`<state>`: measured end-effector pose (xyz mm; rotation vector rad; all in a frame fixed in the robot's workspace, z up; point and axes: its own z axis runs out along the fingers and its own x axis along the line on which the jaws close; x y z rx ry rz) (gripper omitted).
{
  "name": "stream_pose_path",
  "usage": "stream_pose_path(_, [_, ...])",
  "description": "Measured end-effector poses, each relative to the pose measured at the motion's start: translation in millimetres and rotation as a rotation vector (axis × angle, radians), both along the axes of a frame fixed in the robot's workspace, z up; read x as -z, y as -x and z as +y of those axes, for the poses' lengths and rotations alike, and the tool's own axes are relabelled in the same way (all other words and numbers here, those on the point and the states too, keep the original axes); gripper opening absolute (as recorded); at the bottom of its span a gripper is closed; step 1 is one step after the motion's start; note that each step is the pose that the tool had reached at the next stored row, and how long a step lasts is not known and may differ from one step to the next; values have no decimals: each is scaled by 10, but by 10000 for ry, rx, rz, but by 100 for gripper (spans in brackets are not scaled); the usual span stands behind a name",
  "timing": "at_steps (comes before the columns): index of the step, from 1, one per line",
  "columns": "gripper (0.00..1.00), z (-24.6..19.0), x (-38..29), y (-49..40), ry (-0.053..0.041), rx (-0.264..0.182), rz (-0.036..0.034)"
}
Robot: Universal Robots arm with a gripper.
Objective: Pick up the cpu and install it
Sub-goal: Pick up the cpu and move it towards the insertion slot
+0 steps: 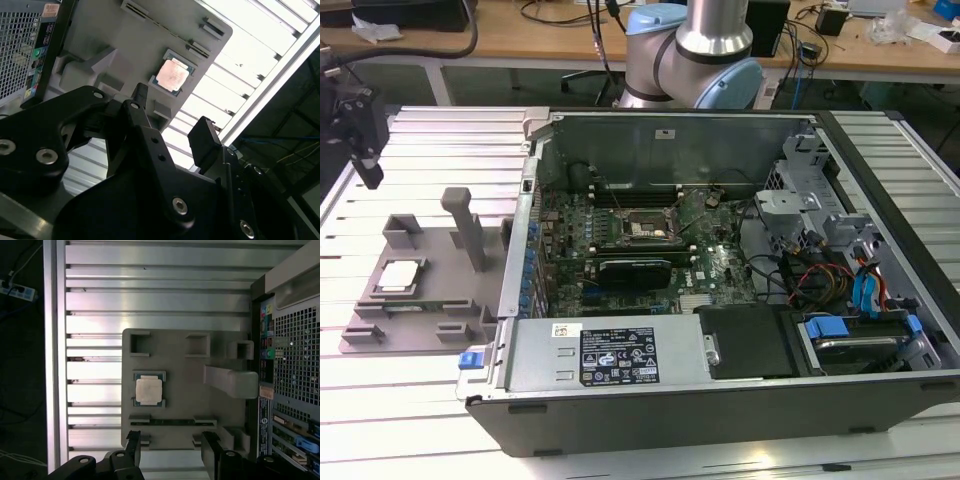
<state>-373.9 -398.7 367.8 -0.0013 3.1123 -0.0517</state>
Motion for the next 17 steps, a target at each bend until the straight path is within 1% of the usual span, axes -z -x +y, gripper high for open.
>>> stream_pose_path(17, [60, 0, 98, 0, 0, 0, 1])
